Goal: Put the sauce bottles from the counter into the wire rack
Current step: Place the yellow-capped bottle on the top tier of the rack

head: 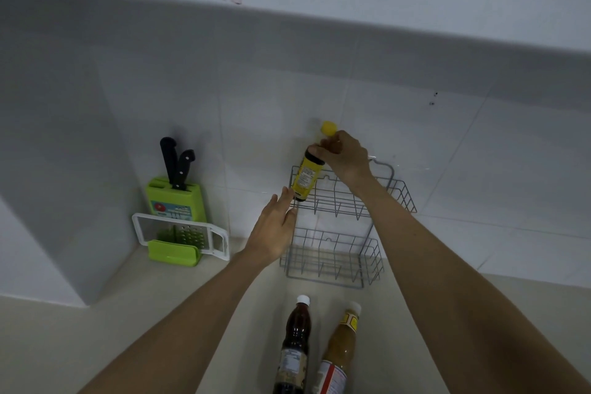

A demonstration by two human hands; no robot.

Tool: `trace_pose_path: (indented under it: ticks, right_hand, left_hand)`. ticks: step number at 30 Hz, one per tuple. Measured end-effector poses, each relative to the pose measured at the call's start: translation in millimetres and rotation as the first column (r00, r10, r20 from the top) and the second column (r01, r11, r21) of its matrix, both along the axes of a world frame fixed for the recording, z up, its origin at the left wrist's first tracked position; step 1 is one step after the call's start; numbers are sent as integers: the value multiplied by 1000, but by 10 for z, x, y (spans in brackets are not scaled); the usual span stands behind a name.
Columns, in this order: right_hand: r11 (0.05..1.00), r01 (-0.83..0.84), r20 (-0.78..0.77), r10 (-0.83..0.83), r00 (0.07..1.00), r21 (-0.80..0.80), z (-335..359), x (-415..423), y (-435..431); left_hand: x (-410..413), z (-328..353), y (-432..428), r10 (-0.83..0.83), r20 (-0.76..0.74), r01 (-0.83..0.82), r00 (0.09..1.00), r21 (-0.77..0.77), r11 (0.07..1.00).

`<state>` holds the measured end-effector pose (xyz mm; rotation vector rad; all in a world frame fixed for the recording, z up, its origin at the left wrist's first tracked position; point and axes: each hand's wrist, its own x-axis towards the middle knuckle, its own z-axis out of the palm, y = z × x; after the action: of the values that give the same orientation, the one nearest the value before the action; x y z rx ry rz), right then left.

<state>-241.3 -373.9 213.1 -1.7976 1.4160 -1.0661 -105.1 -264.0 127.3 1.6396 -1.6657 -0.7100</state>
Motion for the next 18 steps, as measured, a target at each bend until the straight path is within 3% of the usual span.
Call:
trace_pose_path:
  ticks: [3, 9, 14, 18]
  right_hand:
    - [994, -101, -59, 103, 993, 37, 39, 54, -7]
    - [1000, 10, -125, -14, 992, -29, 10, 135, -16]
    - [995, -83, -263, 94, 960, 52, 40, 160, -6]
    - [975, -139, -140, 164, 976, 173, -118, 87, 37]
  left_hand:
    - [18, -9, -13, -5, 9, 5, 1000, -1, 1000]
    - [44, 44, 1, -27, 51, 28, 998, -7, 1000]
    - [71, 82, 5, -45, 55, 45, 997, 1, 999]
    - [91, 100, -5, -77, -28, 78, 997, 48, 996]
